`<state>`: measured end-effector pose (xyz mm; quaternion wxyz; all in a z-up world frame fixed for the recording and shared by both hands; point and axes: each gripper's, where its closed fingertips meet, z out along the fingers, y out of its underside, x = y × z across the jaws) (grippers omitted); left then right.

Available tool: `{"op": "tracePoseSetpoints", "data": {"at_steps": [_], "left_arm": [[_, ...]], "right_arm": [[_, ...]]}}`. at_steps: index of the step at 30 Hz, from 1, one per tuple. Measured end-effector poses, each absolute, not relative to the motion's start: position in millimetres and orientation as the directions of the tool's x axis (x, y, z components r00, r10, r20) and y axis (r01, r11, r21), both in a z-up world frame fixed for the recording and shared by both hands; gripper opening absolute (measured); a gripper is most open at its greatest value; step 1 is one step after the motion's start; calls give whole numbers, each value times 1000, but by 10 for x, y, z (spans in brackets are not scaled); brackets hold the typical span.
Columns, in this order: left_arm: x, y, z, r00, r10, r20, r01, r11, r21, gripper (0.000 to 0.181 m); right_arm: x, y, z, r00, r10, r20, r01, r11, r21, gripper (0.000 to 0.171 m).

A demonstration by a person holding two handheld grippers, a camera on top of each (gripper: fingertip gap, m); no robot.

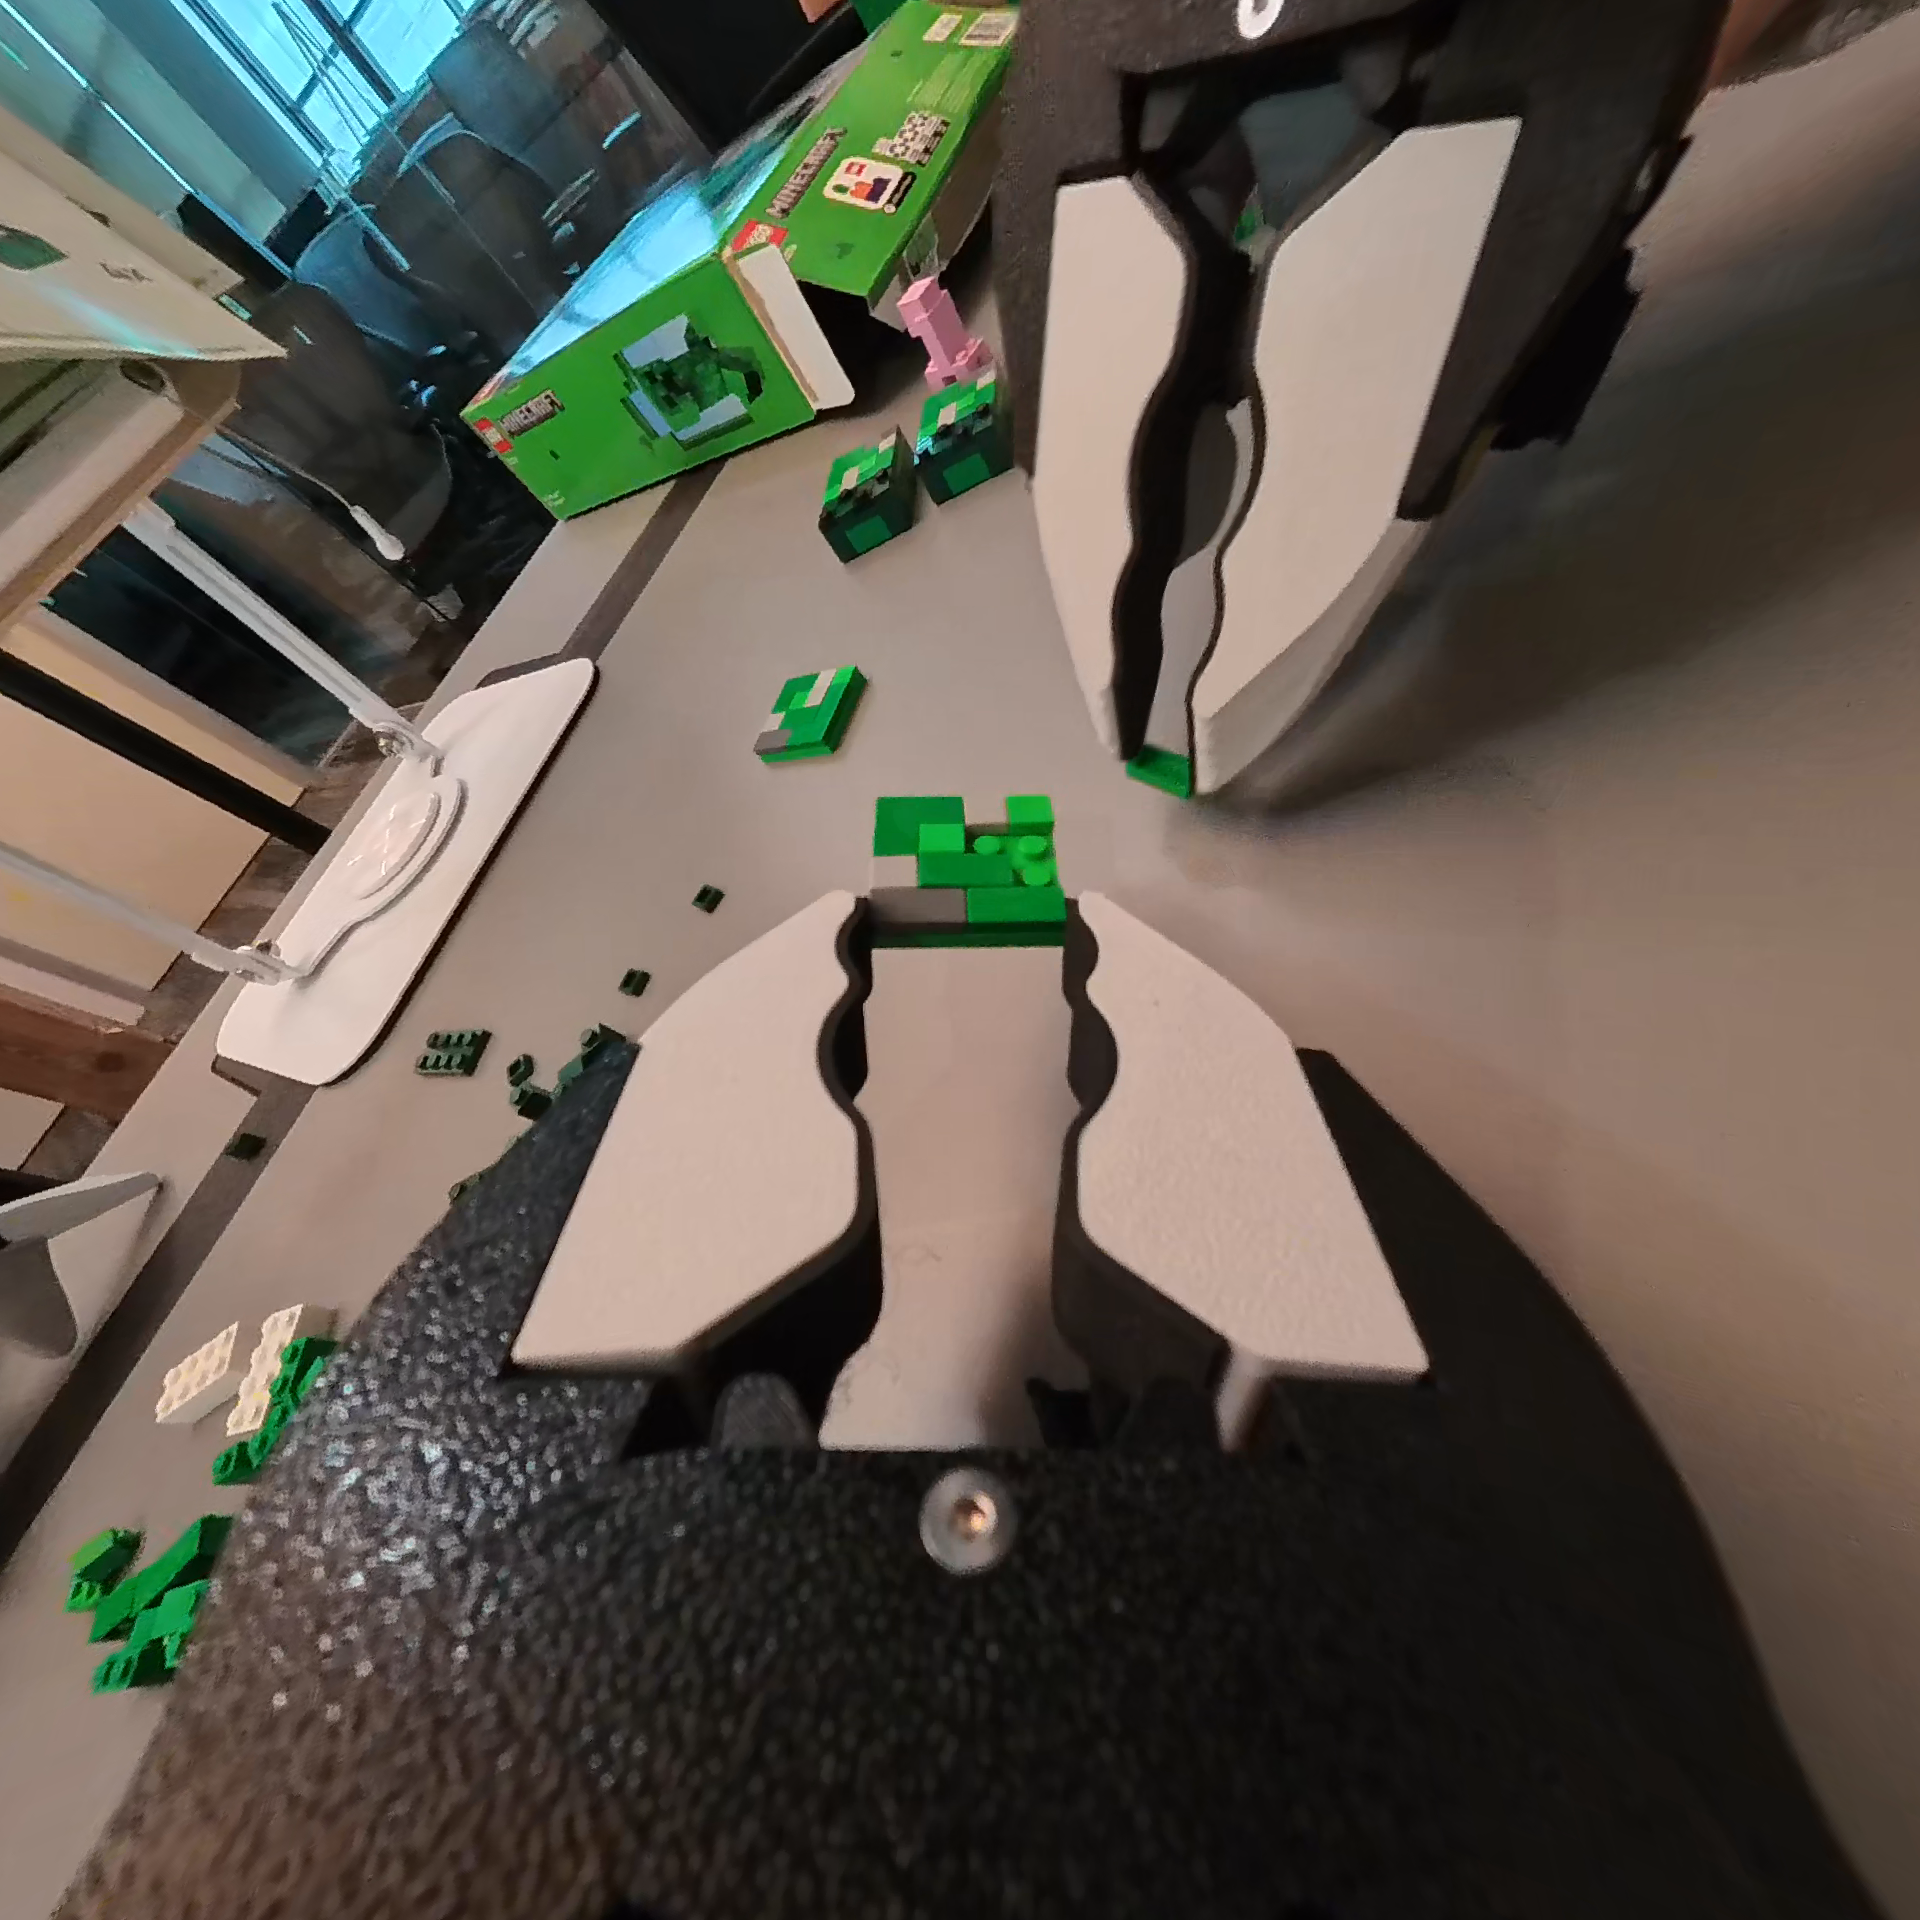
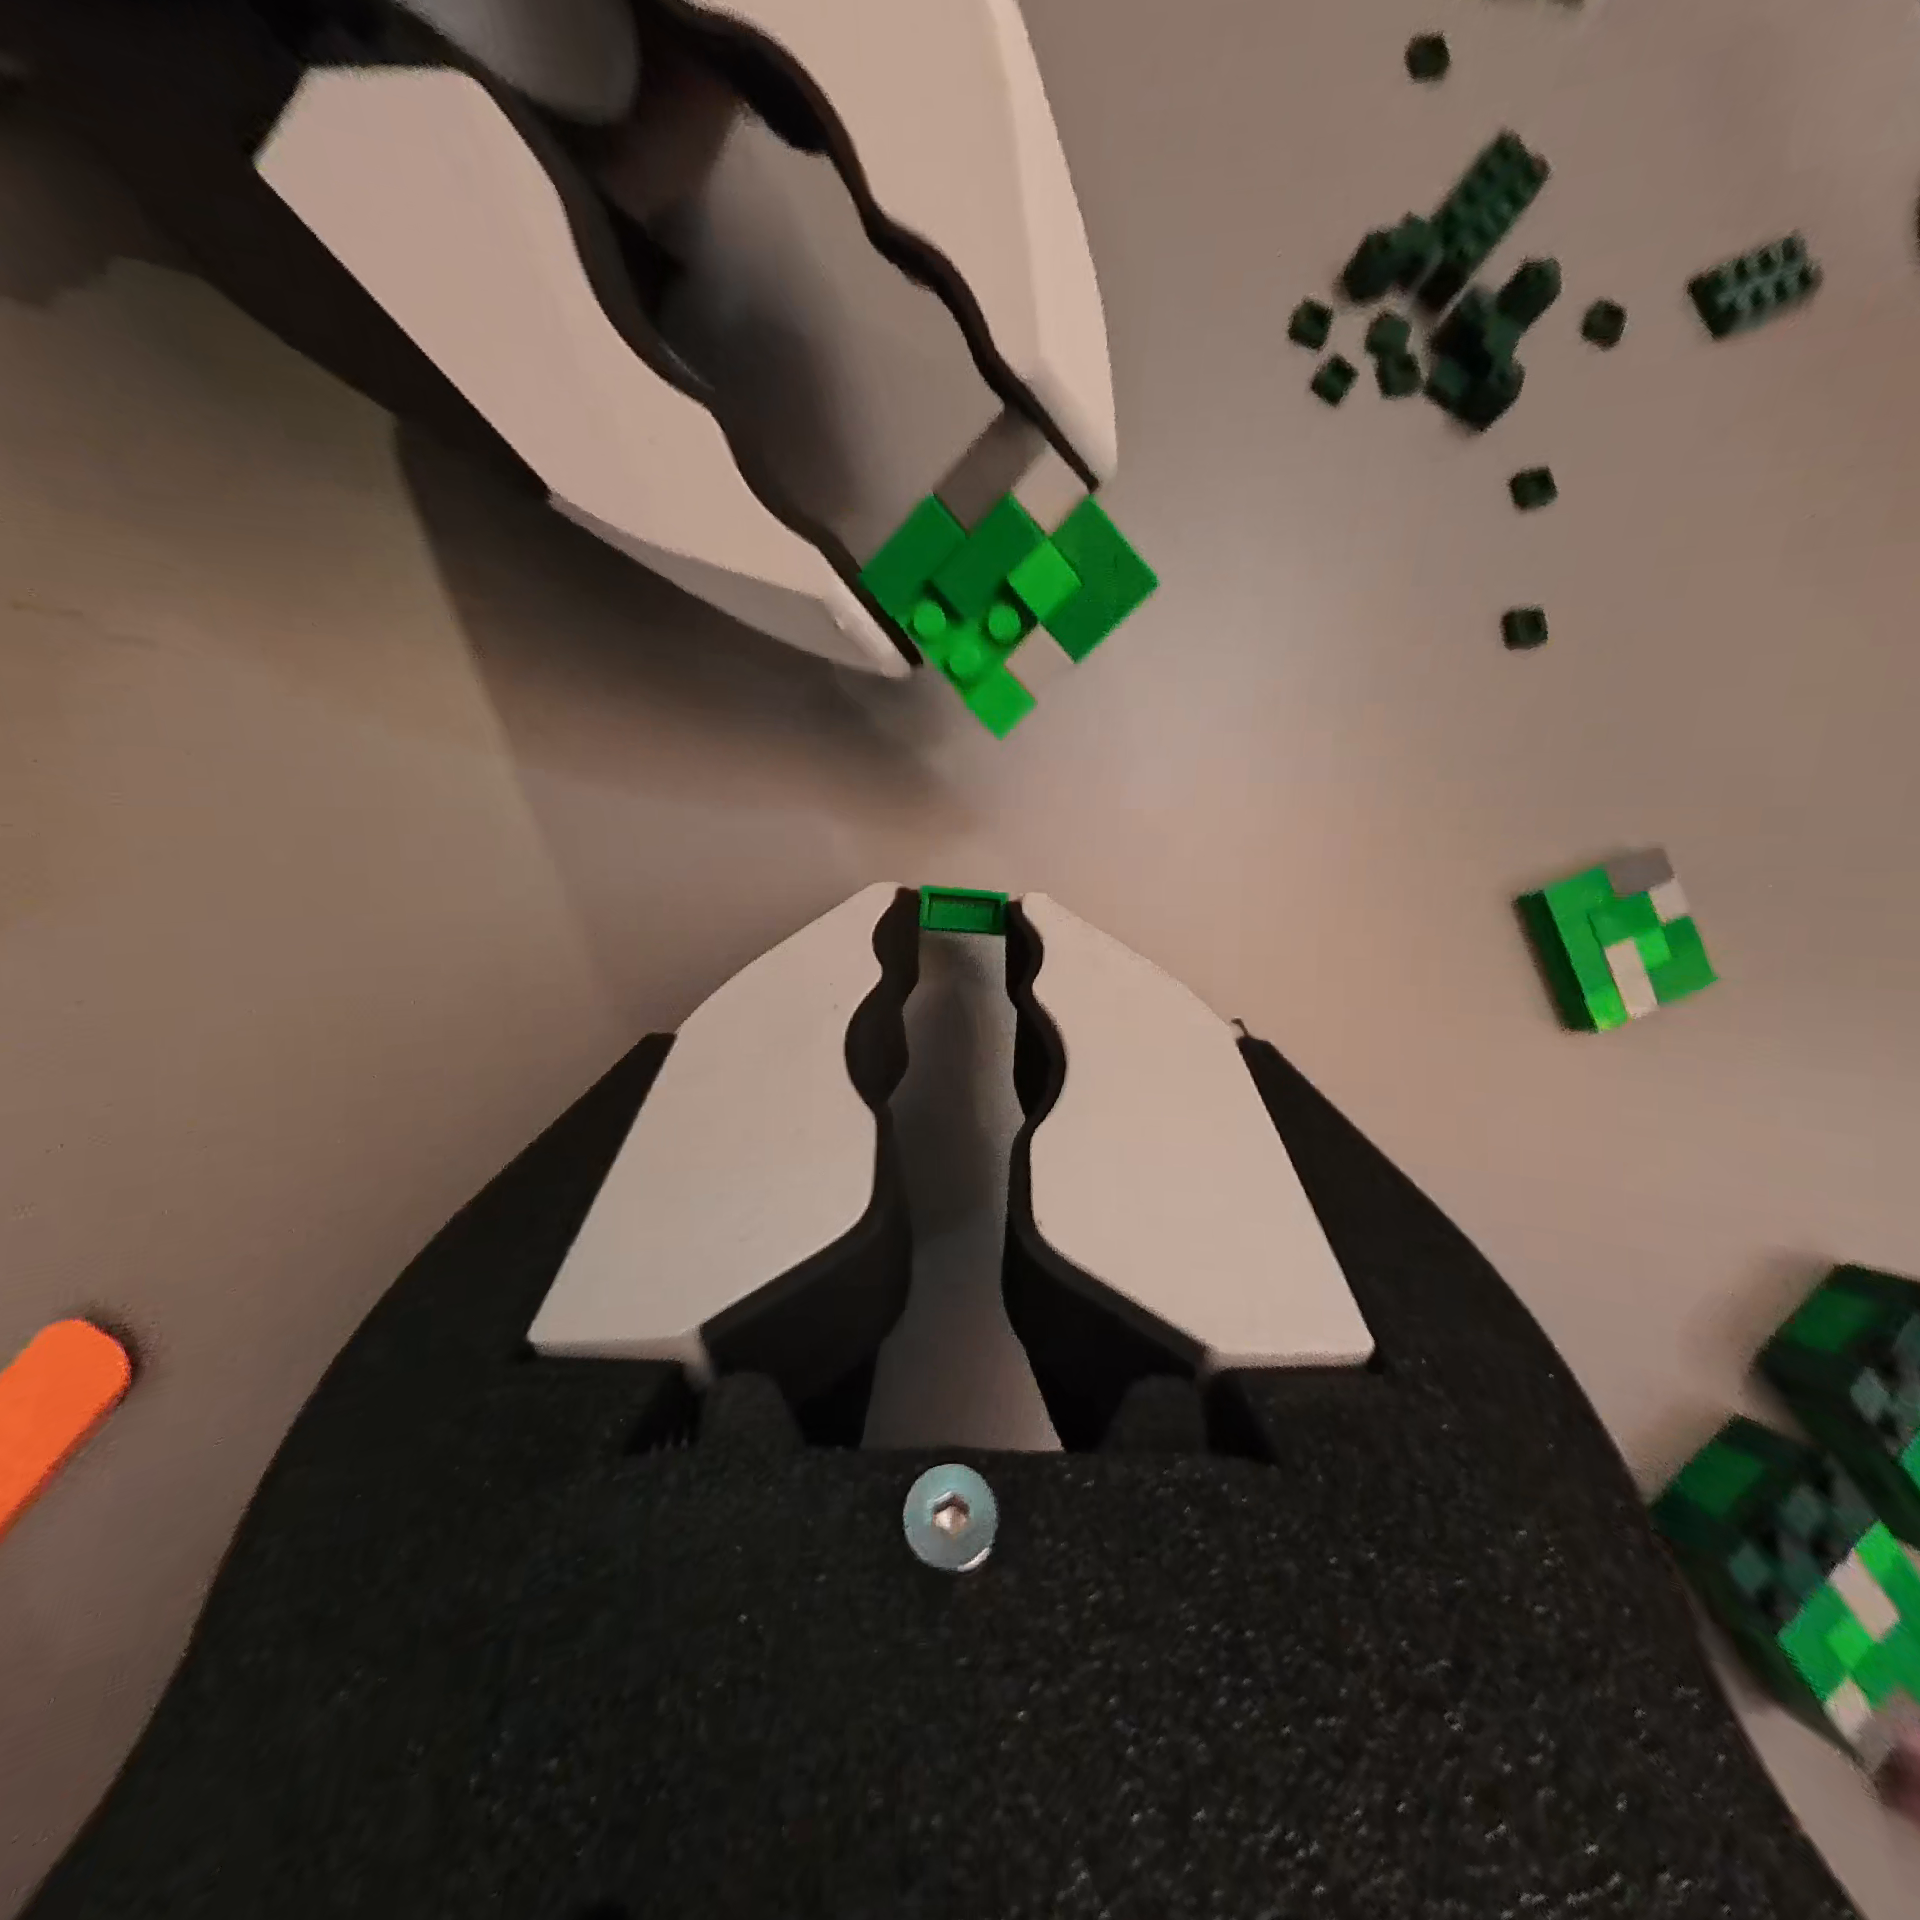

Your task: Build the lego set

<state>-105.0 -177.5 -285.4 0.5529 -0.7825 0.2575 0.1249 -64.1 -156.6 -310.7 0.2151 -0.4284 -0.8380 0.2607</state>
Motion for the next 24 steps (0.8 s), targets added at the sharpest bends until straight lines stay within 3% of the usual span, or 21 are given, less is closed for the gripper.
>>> {"op": "tracePoseSetpoints", "data": {"at_steps": [9,11,12,15,19,24], "left_arm": [[-1084,-1763,-2819,850,-241,-469,-521,-250,-816,35],[-1096,-1763,-2805,856,-236,-460,-510,-246,-824,35],[-1101,-1762,-2797,860,-233,-454,-504,-245,-829,35],[-1119,-1762,-2770,871,-223,-437,-483,-238,-843,35],[-1151,-1760,-2741,886,-205,-416,-457,-234,-858,35],[-1212,-1750,-2754,891,-173,-421,-453,-258,-853,35]], "right_arm": [[-882,-1656,-2865,-544,783,302,389,554,-736,15],[-898,-1666,-2816,-532,744,404,289,609,-739,13],[-895,-1664,-2801,-523,725,448,253,634,-731,0],[-870,-1674,-2803,-529,673,517,194,689,-699,0],[-846,-1629,-2879,-576,680,454,250,675,-694,5],[-702,-1631,-3001,-678,717,158,431,563,-706,14]]}}
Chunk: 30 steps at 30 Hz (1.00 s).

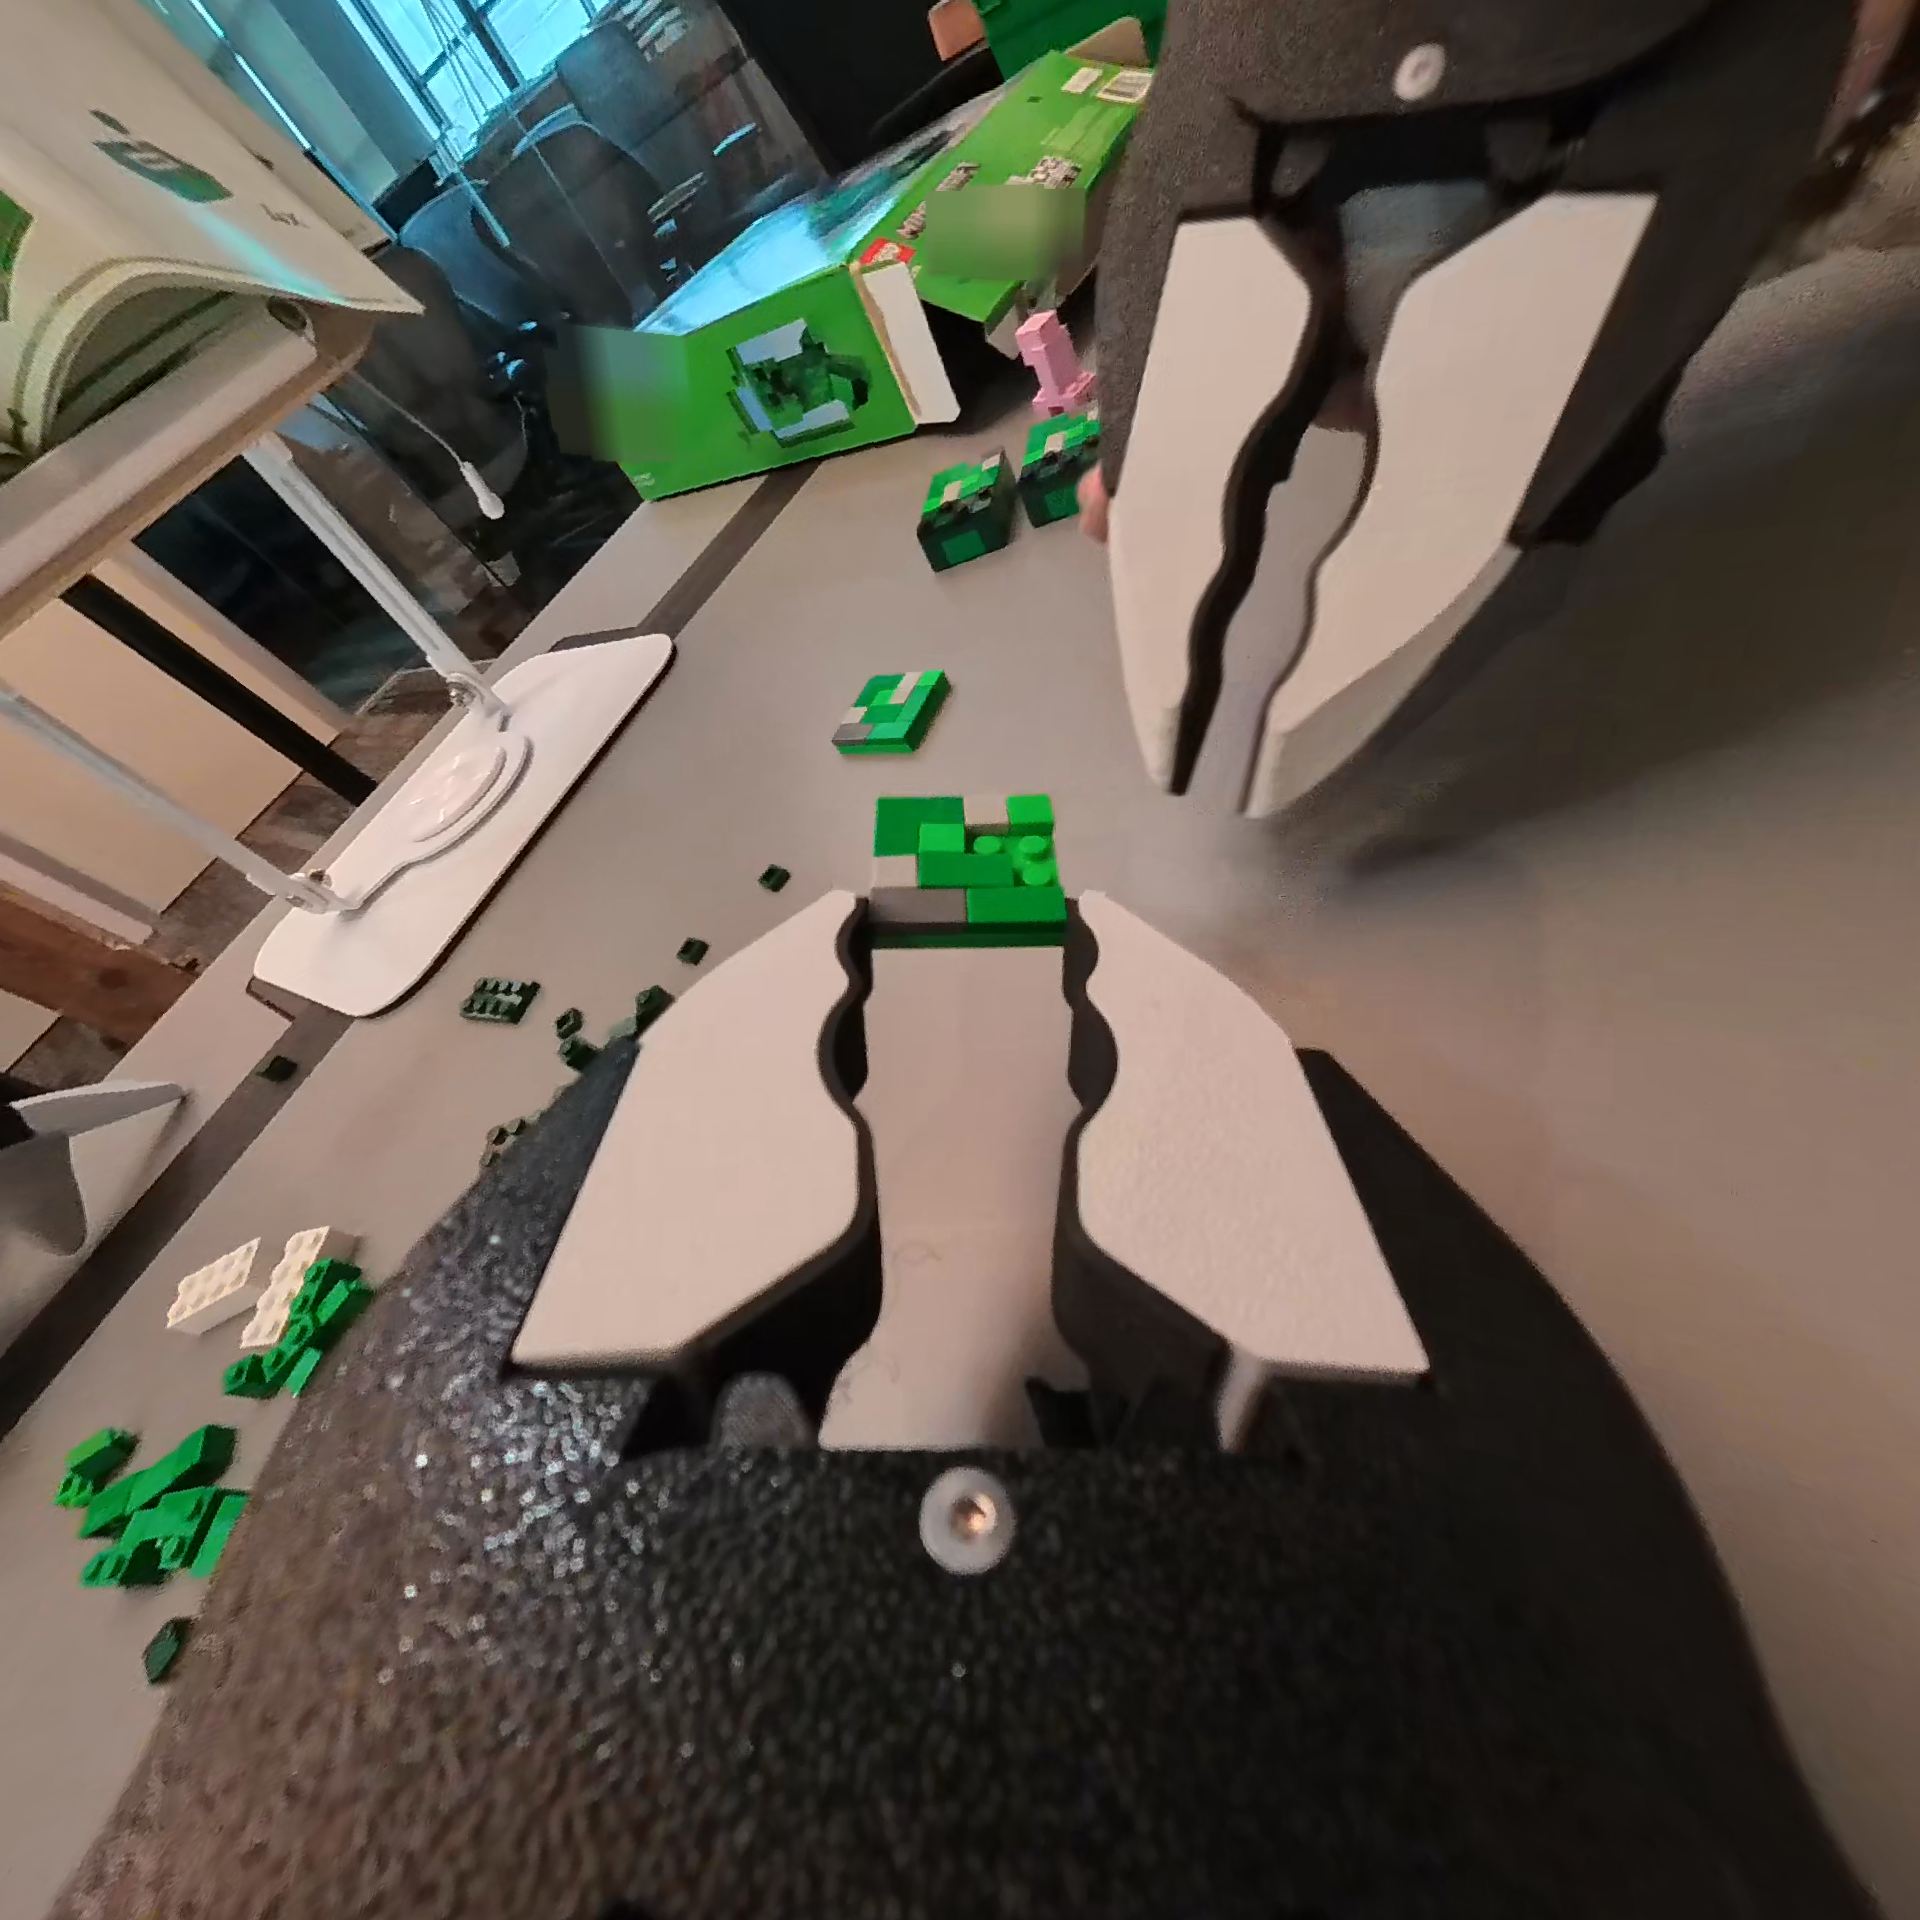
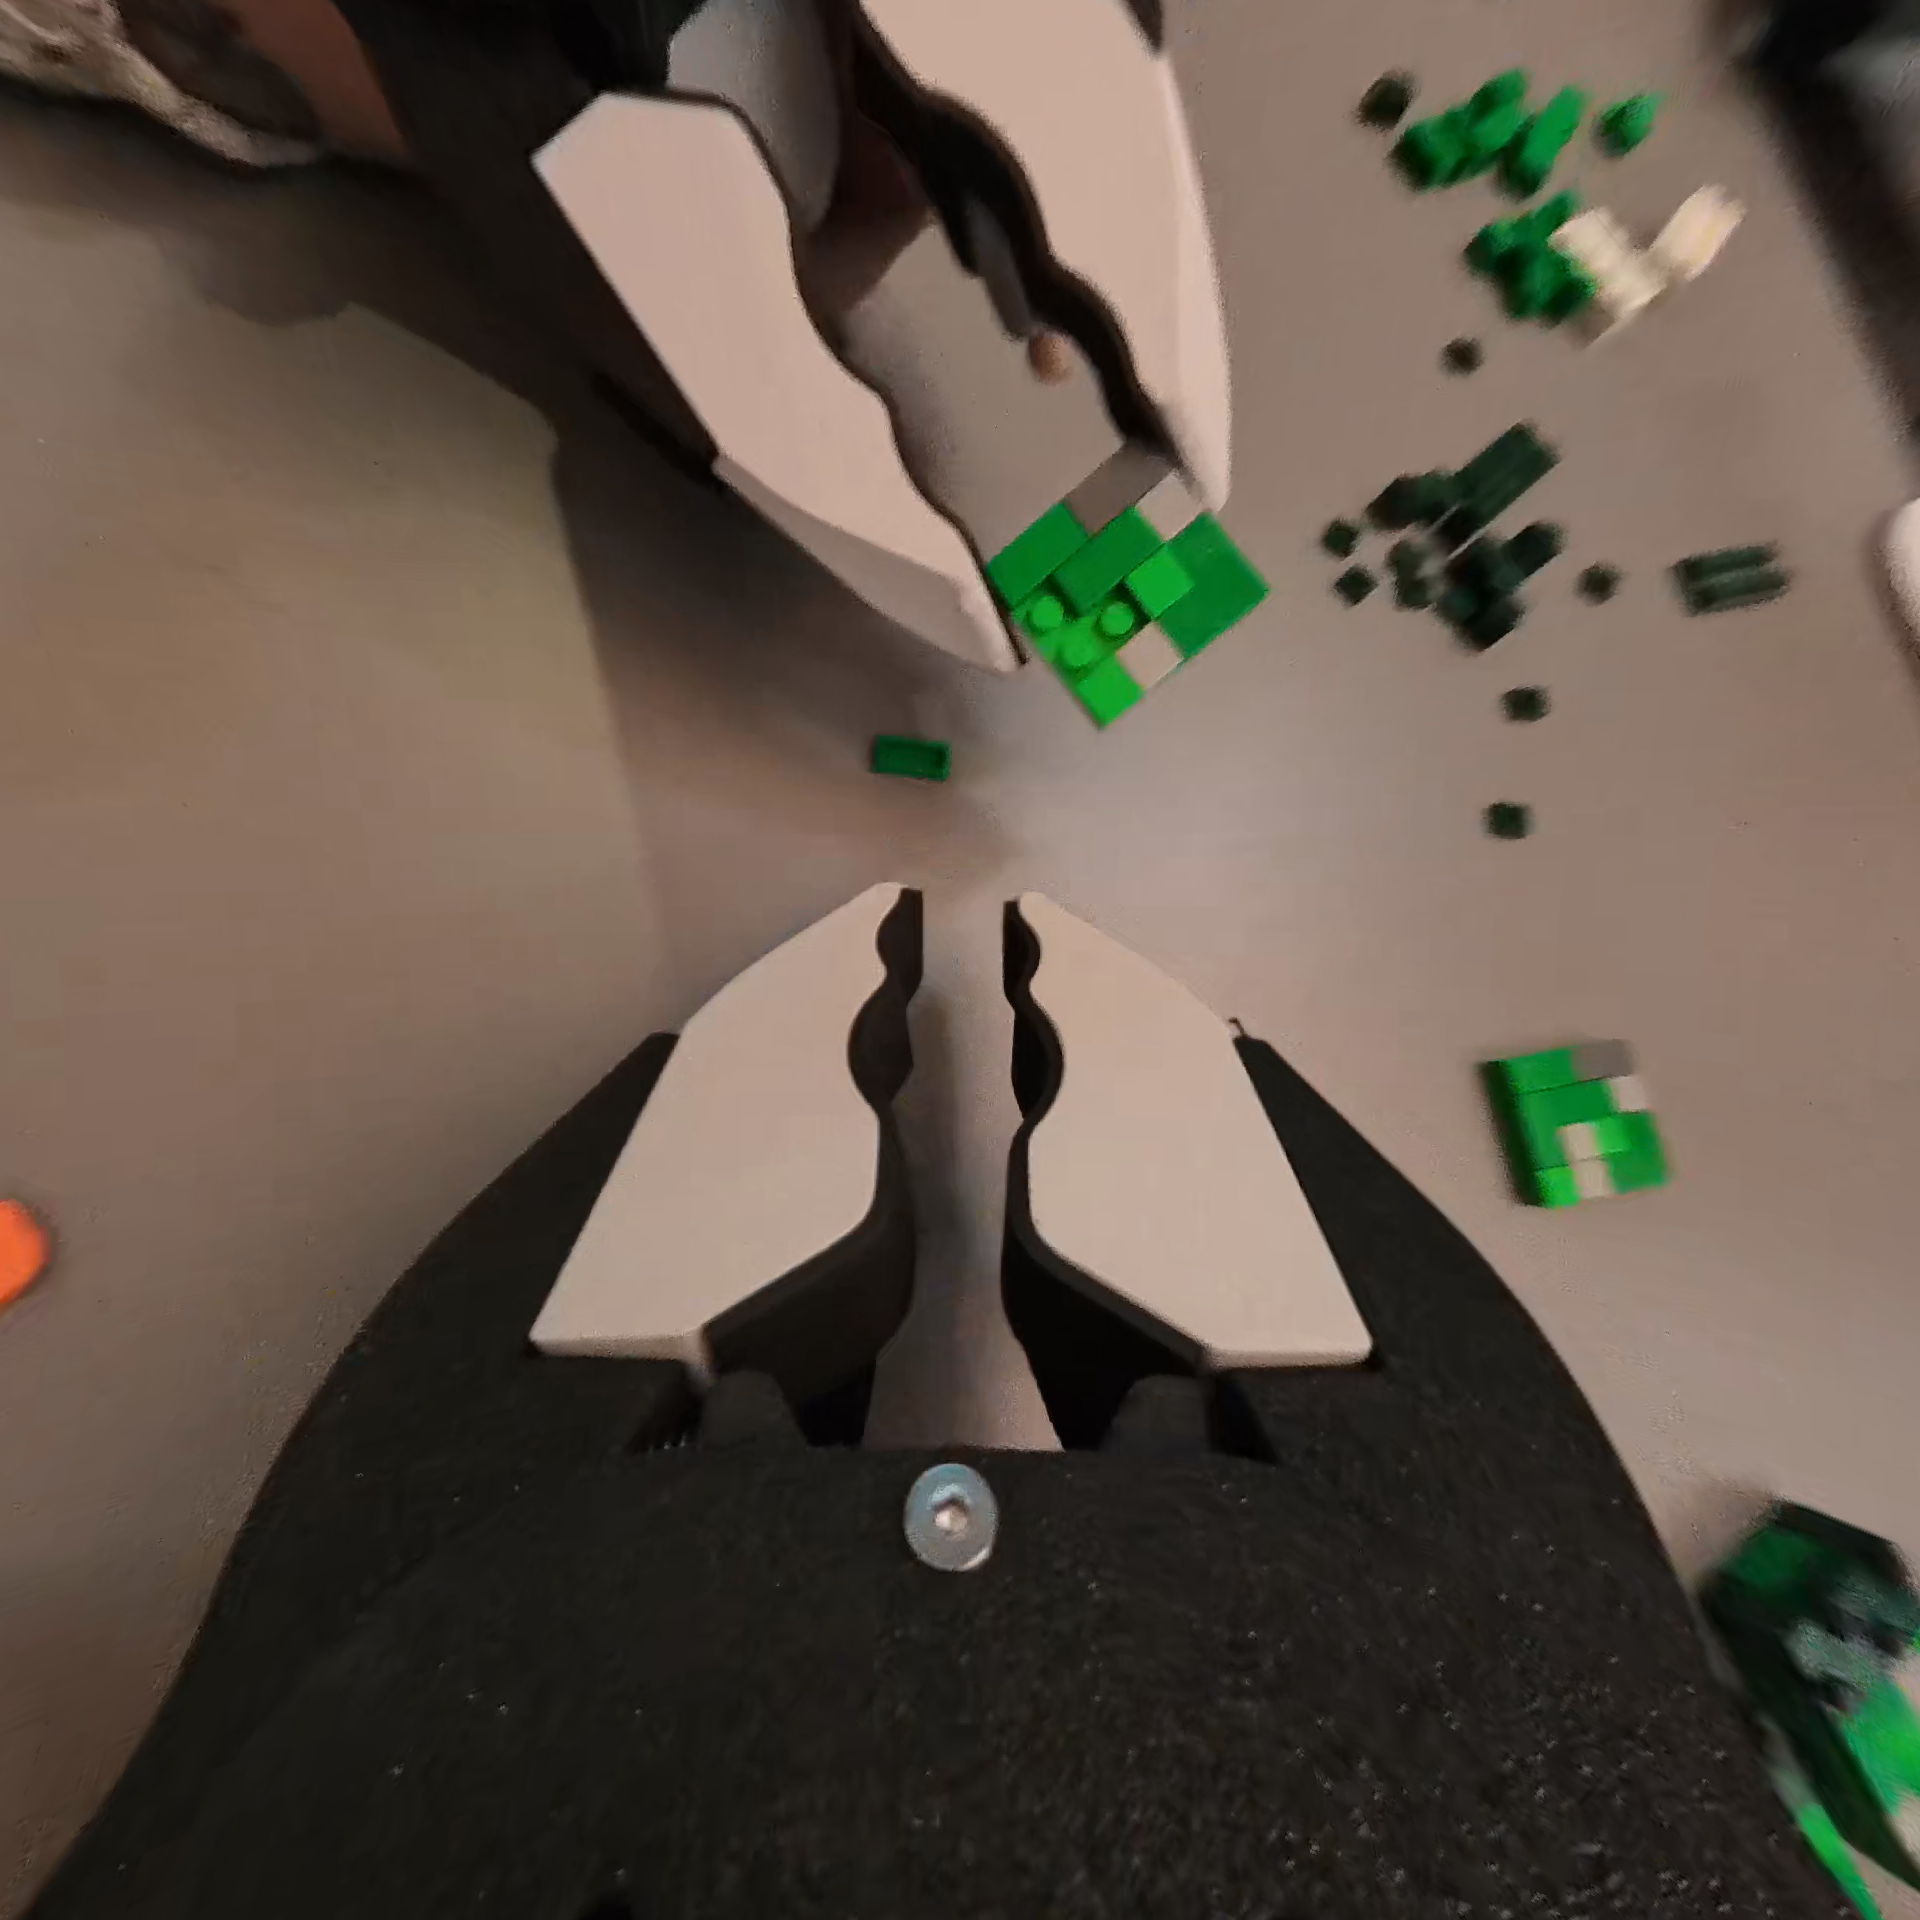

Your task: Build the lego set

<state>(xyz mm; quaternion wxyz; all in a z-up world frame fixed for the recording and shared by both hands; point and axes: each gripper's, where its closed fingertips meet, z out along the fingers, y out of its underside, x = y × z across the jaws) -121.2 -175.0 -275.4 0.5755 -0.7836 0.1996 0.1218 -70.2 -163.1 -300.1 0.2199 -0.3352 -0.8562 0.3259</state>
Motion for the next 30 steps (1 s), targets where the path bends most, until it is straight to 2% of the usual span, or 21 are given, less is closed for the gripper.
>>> {"op": "tracePoseSetpoints", "data": {"at_steps": [1,4,6,10,14,20,30], "left_arm": [[-1229,-1750,-2752,893,-163,-420,-450,-262,-854,35],[-1308,-1753,-2742,904,-125,-409,-427,-277,-861,35],[-1380,-1760,-2729,913,-91,-398,-406,-286,-868,35],[-1552,-1784,-2683,928,-4,-373,-358,-292,-887,35],[-1602,-1795,-2648,936,20,-351,-332,-276,-902,35],[-1554,-1779,-2687,920,-5,-392,-377,-291,-879,35],[-1507,-1768,-2714,923,-46,-382,-378,-298,-877,35]], "right_arm": [[-665,-1639,-3034,-696,709,113,455,557,-694,18],[-576,-1724,-3089,-730,683,-14,510,531,-677,16],[-612,-1840,-3051,-712,698,-79,532,462,-709,18],[-742,-1984,-3010,-655,755,-5,503,431,-749,21],[-770,-2017,-3075,-645,763,45,494,462,-737,24],[-835,-1937,-3179,-607,794,-22,547,398,-736,26],[-903,-1952,-3227,-678,735,-16,528,472,-706,25]]}}
